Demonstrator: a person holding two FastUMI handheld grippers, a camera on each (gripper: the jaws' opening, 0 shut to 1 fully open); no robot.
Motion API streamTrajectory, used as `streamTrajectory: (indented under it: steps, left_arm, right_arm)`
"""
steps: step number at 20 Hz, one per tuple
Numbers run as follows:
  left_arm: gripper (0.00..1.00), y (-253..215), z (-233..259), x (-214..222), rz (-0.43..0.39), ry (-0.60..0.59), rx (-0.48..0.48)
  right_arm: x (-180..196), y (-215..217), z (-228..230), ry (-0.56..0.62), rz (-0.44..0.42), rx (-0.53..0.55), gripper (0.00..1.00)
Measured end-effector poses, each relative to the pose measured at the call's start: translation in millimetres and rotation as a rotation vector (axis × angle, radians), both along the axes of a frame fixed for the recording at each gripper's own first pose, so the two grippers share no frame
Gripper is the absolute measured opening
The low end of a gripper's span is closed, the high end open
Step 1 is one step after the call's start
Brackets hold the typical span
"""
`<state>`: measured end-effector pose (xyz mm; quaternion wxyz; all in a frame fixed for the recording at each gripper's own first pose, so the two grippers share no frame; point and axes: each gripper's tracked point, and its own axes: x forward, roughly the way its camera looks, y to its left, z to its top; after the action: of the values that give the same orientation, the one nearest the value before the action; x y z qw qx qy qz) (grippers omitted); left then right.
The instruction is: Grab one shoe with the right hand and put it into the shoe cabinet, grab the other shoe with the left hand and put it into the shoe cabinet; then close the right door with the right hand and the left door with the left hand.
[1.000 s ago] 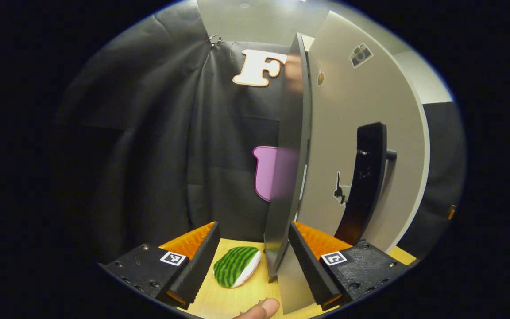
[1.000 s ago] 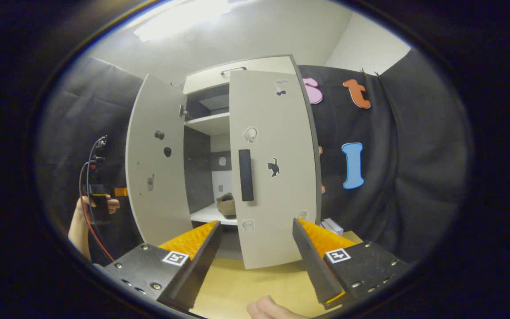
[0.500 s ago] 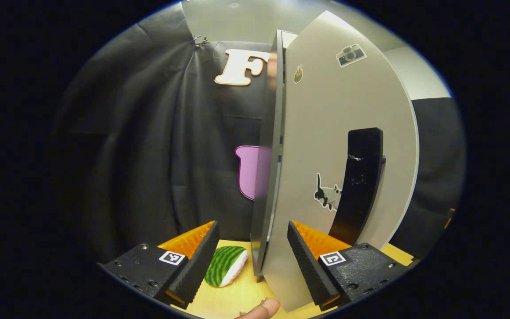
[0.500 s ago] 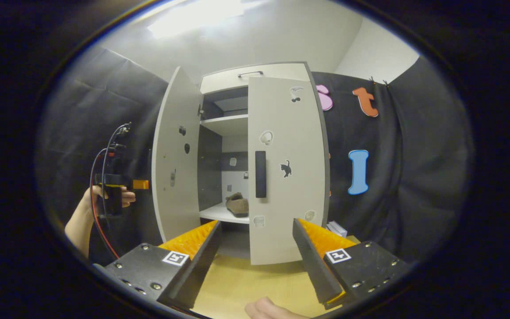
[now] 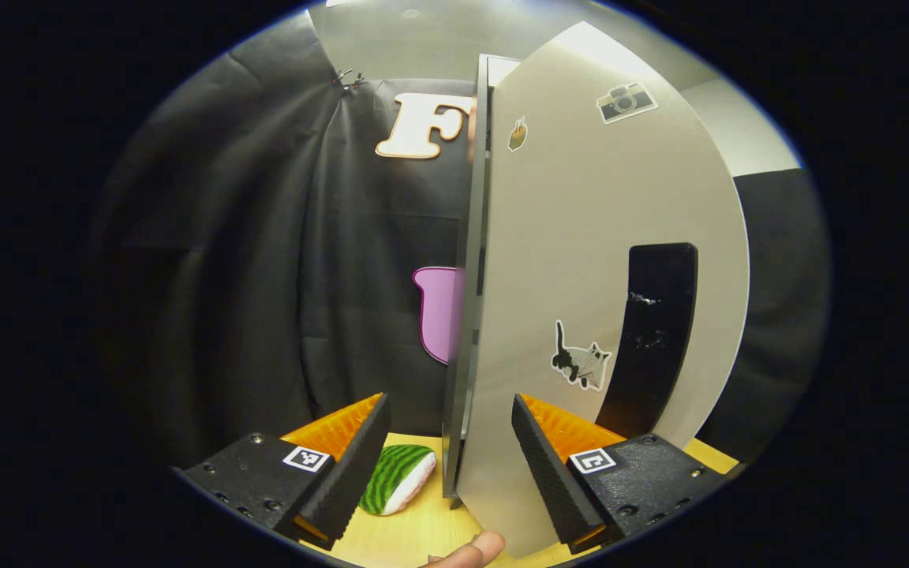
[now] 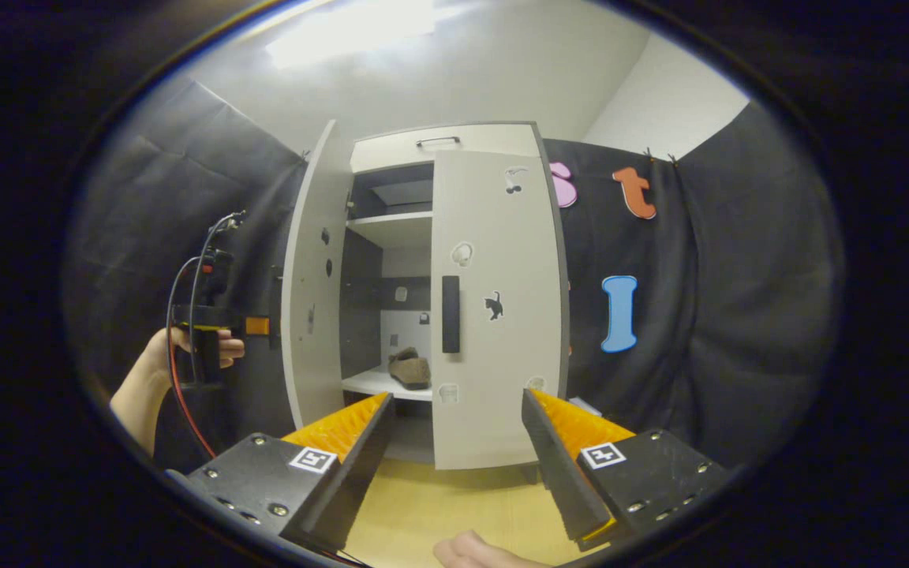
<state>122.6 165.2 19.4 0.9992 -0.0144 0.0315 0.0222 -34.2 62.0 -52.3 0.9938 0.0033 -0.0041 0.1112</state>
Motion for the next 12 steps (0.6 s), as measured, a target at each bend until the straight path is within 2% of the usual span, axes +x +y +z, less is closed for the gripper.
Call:
streamTrajectory:
  steps: [1, 3, 5, 6, 7, 8, 9, 11, 12]
  left_arm:
    - [0.90, -5.8, -0.4, 4.1, -0.007, -0.001, -0.004]
    - [0.99, -19.7, 1.0, 11.0, -0.018, -0.006, -0.035]
    - [0.90, -40.3, -5.8, 18.4, -0.032, 0.022, -0.058]
    - [0.90, -52.2, -7.2, 24.1, -0.043, 0.034, -0.066]
    - [0.95, -64.8, -9.5, 30.0, -0.062, 0.048, -0.076]
    - [0.91, -80.5, -7.9, 32.5, -0.090, 0.054, -0.089]
    - [0.95, -94.5, -4.5, 30.2, -0.109, 0.039, -0.108]
    - [0.96, -109.8, 7.6, 26.8, -0.114, -0.004, -0.123]
    - [0.90, -112.7, 13.0, 23.2, -0.107, -0.021, -0.115]
  right_arm:
    - [1.1, -1.7, -1.3, 0.005, -0.005, 0.010, 0.96]
    - [1.5, -4.1, -3.8, 0.012, -0.007, 0.017, 0.96]
    - [3.1, -7.1, -8.0, 0.017, -0.015, 0.024, 0.96]
    - [3.9, -10.1, -9.1, 0.019, -0.021, 0.026, 0.96]
    - [4.4, -11.7, -10.9, 0.022, -0.028, 0.025, 0.96]
    - [4.6, -14.2, -12.6, 0.025, -0.041, 0.024, 0.96]
    - [4.2, -17.4, -13.3, 0.028, -0.056, 0.027, 0.97]
    - [2.9, -23.4, -10.1, 0.015, -0.091, 0.033, 0.97]
    - [1.0, -25.8, -10.2, 0.011, -0.103, 0.033, 0.97]
